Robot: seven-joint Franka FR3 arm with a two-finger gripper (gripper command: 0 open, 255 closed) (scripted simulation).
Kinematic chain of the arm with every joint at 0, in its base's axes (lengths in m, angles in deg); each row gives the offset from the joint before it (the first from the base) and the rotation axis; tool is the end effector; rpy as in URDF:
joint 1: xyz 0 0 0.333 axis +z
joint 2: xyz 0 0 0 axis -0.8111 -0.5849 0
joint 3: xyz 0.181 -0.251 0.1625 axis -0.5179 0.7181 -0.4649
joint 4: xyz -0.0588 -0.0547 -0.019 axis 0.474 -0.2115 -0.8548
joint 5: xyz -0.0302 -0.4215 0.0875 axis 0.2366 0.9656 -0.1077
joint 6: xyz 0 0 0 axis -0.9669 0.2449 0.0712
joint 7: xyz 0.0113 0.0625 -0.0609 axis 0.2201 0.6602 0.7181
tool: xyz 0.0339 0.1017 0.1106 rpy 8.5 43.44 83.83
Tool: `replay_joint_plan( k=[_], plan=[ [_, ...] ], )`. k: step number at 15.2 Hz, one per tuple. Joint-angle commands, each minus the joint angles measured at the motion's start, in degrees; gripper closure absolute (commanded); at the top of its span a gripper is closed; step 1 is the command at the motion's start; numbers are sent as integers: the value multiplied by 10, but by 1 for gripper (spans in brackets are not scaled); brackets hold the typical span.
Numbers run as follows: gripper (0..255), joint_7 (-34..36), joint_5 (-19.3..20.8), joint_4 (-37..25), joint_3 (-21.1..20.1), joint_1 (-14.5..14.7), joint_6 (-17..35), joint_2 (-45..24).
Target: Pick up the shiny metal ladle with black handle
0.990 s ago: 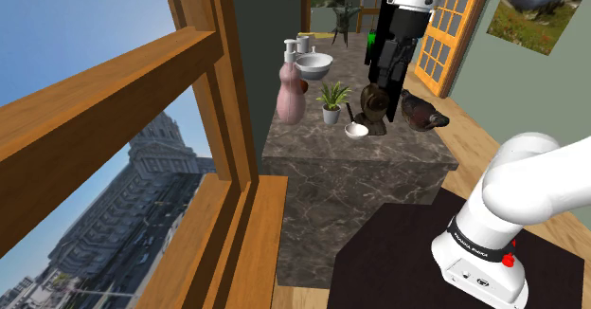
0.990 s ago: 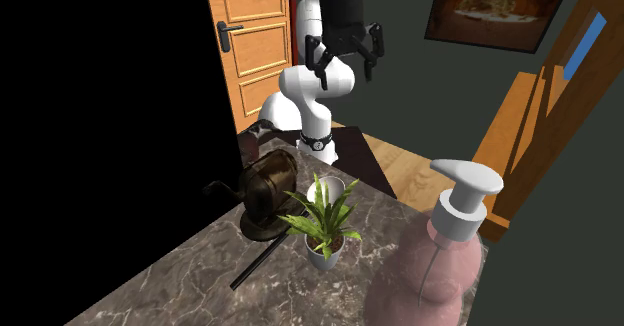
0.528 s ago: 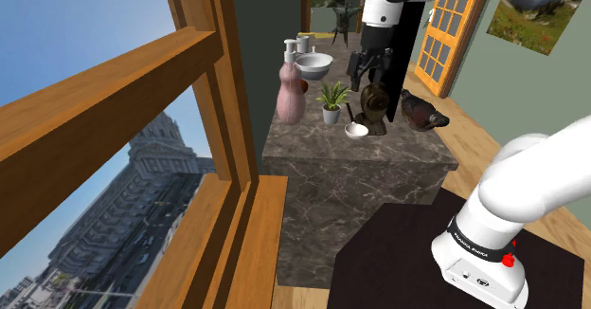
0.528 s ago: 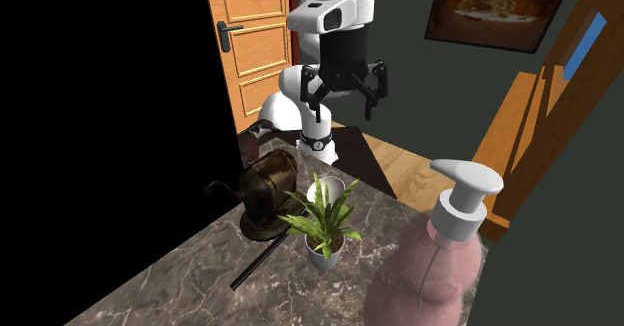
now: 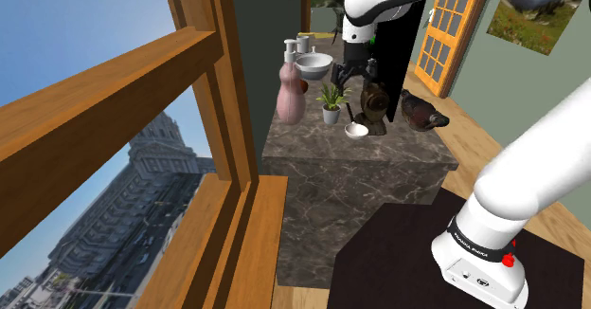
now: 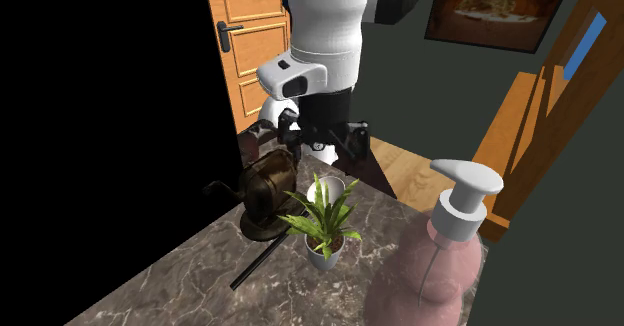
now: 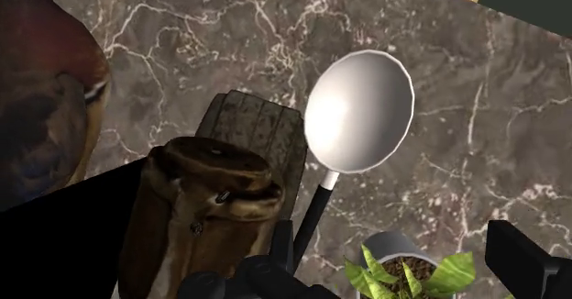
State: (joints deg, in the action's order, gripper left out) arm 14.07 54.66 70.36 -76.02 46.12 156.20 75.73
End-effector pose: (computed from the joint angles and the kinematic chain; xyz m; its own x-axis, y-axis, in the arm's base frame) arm 0.4988 -0.0593 0.4751 0.9090 -0.4096 -0.0777 -0.4093 -0.9122 0.0198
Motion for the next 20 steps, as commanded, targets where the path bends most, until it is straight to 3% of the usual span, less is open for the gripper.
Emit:
replay_joint_plan(
  k=[1, 11, 20],
  plan=[
    [0, 36, 10, -28, 0, -9, 7, -48],
    [0, 171, 49, -164, 32, -45, 2, -237],
    [0, 175, 50, -131, 30, -47, 55, -257]
  ],
)
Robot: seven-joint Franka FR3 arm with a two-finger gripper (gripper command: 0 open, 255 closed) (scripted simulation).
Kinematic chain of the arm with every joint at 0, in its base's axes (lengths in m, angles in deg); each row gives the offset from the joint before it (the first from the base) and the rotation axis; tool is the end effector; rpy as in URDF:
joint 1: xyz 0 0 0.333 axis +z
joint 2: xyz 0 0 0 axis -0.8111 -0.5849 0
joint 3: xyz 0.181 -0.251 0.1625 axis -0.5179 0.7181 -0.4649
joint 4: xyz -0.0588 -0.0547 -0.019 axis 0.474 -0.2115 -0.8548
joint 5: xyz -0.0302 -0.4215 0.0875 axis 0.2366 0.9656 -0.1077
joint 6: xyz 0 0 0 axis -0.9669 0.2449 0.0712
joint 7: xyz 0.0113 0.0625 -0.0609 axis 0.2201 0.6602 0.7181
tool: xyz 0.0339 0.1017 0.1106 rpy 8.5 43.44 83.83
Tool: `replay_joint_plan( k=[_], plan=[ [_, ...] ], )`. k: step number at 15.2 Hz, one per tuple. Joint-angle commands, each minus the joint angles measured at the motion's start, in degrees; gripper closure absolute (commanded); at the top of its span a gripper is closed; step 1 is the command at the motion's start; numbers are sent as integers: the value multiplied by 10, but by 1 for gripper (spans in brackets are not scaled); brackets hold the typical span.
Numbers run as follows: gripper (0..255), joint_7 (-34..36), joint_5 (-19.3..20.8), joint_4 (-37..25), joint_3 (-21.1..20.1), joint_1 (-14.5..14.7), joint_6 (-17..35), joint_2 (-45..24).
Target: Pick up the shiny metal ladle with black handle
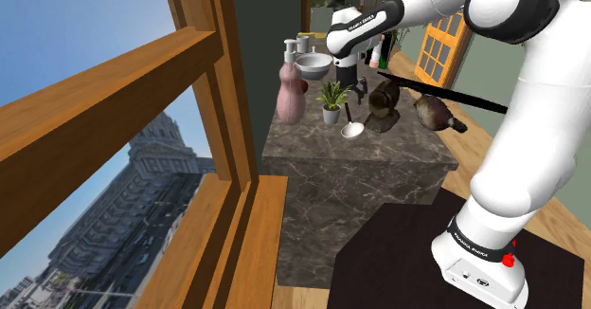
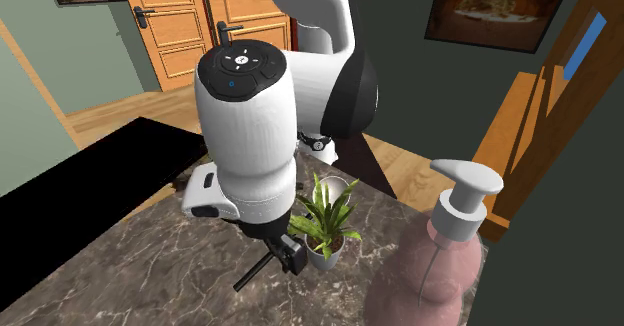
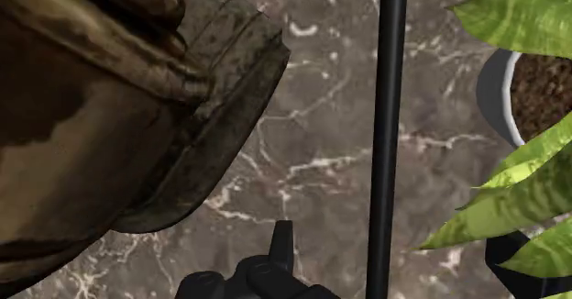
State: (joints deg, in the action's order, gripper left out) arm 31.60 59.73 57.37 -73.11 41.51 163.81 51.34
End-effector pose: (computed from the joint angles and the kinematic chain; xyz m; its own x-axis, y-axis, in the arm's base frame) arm 0.5987 -0.1632 0.3558 0.6746 -0.7340 -0.0785 -0.7207 -0.6779 0.1449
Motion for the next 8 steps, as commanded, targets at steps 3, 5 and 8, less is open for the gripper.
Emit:
replay_joint_plan(
  k=[3, 5, 8],
  plan=[
    [255, 0, 0, 3, 1, -1, -16, -15],
    [255, -1, 0, -2, 1, -1, -18, -18],
    [255, -1, 0, -2, 1, -1, -18, -17]
  ],
)
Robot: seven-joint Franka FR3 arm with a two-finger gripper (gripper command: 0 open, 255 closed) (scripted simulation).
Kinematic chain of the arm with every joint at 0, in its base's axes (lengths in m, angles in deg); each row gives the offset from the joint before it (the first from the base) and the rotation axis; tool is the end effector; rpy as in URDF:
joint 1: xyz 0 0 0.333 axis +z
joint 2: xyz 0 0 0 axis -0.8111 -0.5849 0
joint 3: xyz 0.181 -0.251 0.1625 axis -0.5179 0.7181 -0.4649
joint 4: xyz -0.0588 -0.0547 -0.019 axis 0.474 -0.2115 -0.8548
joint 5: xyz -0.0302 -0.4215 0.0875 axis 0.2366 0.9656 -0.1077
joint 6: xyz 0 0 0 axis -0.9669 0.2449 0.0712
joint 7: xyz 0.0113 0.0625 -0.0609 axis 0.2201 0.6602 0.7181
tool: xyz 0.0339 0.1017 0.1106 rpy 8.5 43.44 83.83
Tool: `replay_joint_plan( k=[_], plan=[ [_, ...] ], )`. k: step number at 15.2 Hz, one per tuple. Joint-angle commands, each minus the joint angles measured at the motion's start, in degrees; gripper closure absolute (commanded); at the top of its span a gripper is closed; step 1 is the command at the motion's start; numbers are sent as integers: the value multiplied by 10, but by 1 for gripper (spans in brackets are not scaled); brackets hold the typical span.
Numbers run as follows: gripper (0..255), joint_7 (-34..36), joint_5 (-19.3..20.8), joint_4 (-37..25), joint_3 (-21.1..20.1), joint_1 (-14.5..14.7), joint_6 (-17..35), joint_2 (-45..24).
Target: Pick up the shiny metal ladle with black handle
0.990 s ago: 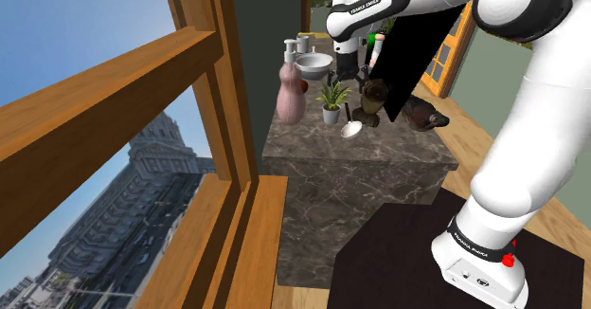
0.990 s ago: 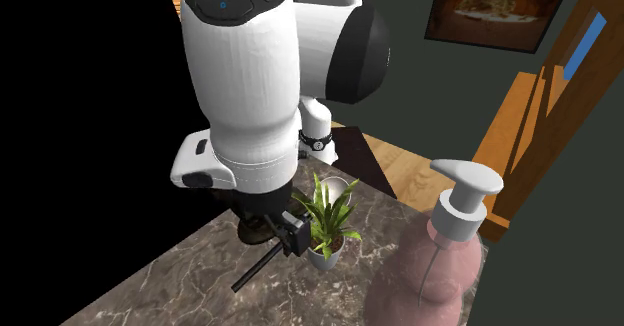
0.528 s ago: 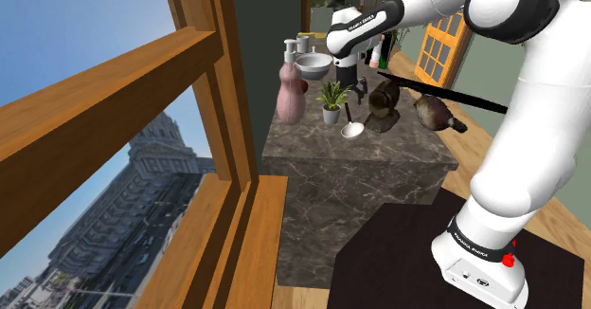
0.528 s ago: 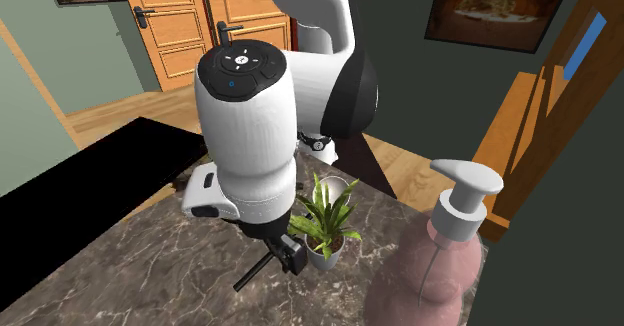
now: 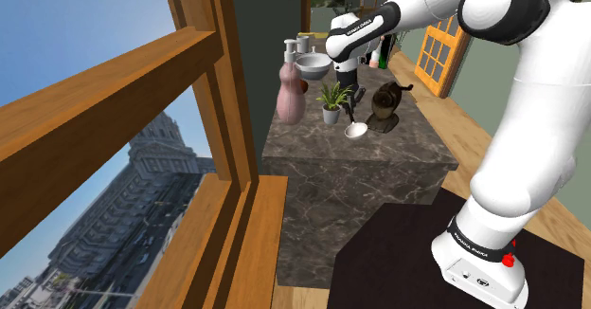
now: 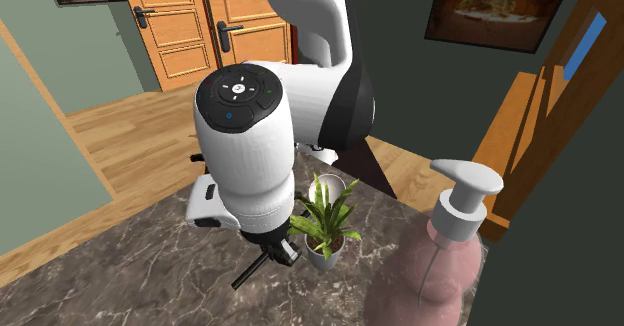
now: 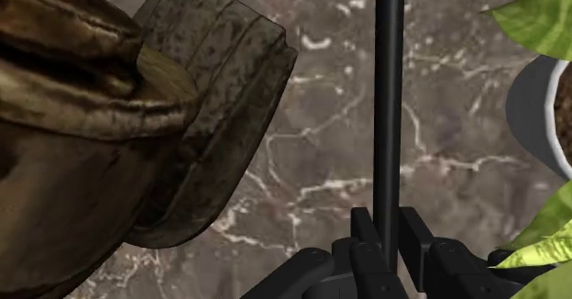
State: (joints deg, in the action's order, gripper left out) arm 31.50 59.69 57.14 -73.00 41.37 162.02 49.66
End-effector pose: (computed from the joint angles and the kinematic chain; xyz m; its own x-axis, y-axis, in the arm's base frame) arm 0.5945 -0.1651 0.3377 0.6652 -0.7362 -0.1247 -0.7154 -0.6762 0.1760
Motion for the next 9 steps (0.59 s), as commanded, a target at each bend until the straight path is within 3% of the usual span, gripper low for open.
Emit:
replay_joint_plan(
  k=[1, 9],
  plan=[
    [255, 0, 0, 0, 0, 0, 0, -1],
    [255, -3, -1, -29, 0, 1, -52, 22]
  ],
)
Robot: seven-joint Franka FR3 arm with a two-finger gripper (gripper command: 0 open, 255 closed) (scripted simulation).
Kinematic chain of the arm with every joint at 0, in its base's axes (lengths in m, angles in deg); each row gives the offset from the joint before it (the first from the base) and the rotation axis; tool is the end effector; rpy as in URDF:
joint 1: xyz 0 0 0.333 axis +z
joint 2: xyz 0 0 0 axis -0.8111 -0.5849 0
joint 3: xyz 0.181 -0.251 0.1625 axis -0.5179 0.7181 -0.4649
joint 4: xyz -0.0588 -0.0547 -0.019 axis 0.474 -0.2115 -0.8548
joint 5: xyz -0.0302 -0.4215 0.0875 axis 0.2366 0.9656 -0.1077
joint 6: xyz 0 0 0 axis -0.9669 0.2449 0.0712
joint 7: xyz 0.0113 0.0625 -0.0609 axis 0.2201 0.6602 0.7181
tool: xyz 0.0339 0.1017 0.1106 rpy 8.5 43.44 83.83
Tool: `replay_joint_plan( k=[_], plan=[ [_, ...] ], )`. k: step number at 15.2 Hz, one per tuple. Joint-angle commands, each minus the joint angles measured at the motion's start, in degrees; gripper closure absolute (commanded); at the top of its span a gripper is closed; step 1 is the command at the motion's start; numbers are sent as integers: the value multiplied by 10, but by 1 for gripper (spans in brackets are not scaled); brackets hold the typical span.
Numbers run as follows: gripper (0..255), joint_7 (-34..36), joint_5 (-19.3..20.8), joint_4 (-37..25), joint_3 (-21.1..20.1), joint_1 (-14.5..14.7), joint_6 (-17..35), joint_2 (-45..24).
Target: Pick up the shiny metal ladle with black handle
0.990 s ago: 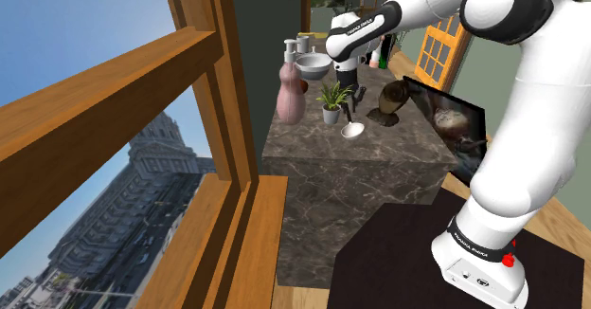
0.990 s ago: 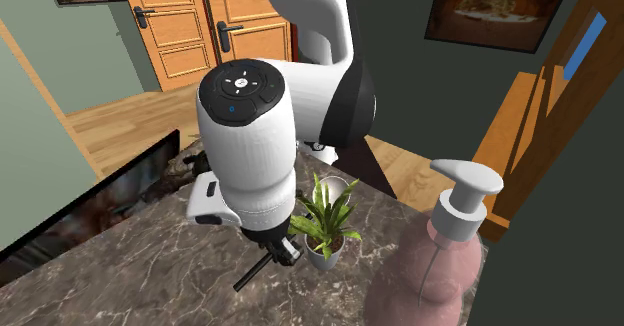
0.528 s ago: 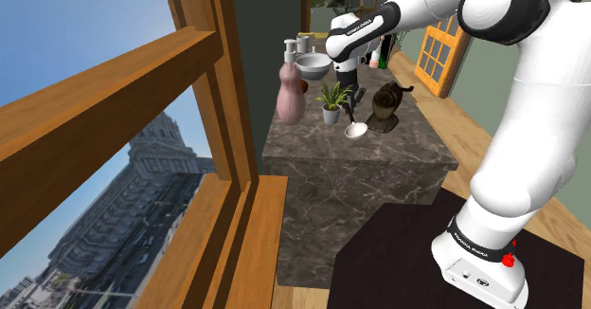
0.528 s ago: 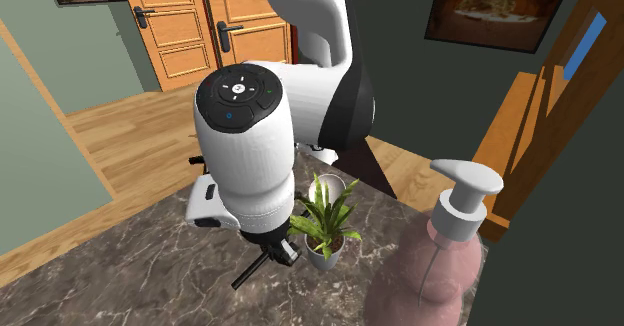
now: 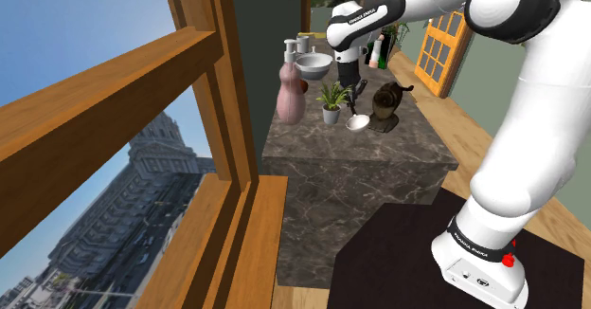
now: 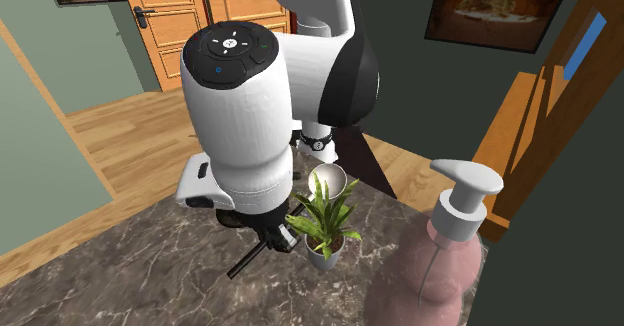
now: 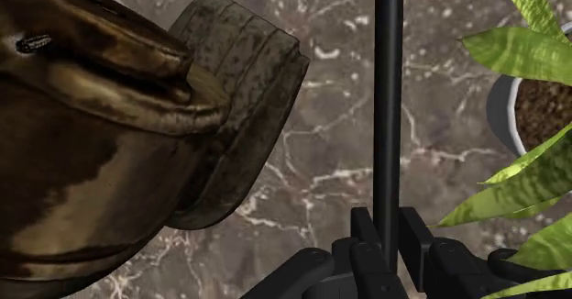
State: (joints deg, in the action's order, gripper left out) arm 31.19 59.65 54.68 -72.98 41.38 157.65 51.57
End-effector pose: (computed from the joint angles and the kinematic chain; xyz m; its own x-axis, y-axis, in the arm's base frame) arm 0.5937 -0.1656 0.3740 0.6646 -0.7367 -0.1247 -0.7158 -0.6757 0.1762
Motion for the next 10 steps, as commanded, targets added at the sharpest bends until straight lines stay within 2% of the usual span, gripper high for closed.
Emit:
replay_joint_plan(
  k=[1, 10],
  plan=[
    [255, 0, 0, -10, 0, 1, -15, 5],
    [255, -4, -1, -48, 0, 1, -67, 18]
  ],
)
